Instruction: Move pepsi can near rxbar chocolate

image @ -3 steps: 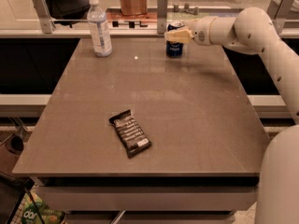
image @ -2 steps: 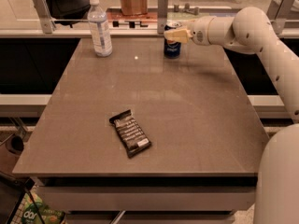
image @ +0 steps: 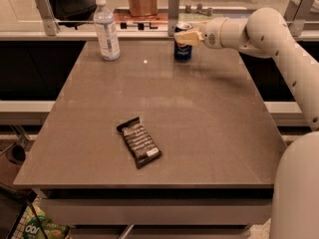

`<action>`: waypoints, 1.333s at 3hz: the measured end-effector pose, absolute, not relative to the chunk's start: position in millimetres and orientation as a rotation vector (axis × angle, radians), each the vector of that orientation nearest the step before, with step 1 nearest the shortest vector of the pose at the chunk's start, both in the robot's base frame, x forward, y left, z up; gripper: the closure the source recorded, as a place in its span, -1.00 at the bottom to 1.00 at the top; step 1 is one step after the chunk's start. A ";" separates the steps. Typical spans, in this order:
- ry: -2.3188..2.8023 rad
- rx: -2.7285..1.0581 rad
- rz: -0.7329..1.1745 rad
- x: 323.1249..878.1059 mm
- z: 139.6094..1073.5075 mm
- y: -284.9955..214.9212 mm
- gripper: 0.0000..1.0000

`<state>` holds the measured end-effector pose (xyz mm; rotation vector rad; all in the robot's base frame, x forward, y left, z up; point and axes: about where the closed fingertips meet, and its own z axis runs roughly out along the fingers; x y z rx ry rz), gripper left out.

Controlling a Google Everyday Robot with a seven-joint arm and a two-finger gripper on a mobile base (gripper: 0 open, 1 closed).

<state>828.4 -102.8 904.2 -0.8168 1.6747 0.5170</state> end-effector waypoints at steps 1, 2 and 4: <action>1.675 -0.817 0.517 828.4 904.3 -102.7 1.00; 1.695 -0.844 0.529 820.8 916.7 -97.6 1.00; 1.724 -0.888 0.559 784.6 954.5 -104.2 1.00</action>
Offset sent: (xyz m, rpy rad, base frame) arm -0.0189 0.0046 0.0364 -0.0423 0.0522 0.0418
